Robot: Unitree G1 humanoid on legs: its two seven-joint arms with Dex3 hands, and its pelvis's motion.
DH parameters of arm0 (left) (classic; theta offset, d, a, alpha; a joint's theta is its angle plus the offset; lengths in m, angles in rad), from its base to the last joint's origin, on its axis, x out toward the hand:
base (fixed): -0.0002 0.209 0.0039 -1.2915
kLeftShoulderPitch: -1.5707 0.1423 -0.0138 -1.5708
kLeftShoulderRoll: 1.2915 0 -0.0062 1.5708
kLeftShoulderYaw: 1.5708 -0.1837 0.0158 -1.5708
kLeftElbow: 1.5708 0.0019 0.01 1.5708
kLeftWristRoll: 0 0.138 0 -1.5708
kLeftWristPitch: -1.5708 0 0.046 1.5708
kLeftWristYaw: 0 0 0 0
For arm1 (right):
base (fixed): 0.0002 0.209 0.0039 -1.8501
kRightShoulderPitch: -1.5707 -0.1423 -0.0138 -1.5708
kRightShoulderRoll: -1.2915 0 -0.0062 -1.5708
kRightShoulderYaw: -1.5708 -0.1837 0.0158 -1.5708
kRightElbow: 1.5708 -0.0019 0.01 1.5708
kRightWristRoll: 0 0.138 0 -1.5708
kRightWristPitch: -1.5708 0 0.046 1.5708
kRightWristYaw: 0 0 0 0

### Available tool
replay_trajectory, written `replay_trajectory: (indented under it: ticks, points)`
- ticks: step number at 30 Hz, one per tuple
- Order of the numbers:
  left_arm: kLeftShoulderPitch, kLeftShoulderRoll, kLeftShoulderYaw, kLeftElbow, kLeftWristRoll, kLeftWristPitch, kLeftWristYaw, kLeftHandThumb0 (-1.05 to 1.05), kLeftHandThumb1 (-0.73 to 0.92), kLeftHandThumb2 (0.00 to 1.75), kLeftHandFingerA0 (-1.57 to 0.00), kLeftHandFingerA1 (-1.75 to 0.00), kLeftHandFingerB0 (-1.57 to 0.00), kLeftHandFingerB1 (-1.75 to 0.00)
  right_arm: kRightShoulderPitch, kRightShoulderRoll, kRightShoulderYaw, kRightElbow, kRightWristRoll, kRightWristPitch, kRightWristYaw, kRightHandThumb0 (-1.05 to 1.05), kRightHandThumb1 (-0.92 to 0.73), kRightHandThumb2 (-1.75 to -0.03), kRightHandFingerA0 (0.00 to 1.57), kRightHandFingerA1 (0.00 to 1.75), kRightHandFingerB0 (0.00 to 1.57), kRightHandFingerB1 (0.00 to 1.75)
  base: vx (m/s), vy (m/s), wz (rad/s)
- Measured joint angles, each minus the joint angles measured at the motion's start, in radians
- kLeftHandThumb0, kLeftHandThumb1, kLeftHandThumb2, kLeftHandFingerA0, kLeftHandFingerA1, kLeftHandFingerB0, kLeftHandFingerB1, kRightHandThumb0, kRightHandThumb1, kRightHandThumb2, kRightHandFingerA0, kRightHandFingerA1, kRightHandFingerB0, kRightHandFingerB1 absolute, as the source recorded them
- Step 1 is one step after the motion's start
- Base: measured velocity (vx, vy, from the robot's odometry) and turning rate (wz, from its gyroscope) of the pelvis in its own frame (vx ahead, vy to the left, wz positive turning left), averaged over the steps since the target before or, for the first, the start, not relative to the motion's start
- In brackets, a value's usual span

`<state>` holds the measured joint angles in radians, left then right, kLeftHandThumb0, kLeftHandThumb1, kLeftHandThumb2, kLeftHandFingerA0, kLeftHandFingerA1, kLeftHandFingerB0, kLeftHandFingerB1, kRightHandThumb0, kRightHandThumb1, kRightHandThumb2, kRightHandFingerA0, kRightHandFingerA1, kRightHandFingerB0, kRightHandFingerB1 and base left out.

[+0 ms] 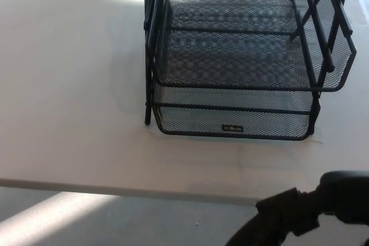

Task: A balck drawer is kept on the middle of the table and the robot uses its right hand to push it back away from the robot

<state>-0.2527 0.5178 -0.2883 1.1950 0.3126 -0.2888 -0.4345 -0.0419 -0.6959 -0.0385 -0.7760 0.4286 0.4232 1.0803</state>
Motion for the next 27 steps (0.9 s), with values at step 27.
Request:
replay_trajectory:
  ticks: [27]
  points:
    - [0.003,0.000,0.003,0.001,0.000,0.000,0.000,-0.55,0.72,0.63,-0.45,-0.37,-0.31,-0.32,0.296,0.078,0.105,0.665,-0.218,-0.265,-0.164,-0.54,-0.75,-0.63,0.46,0.38,0.35,0.33,0.00,0.000,0.00]
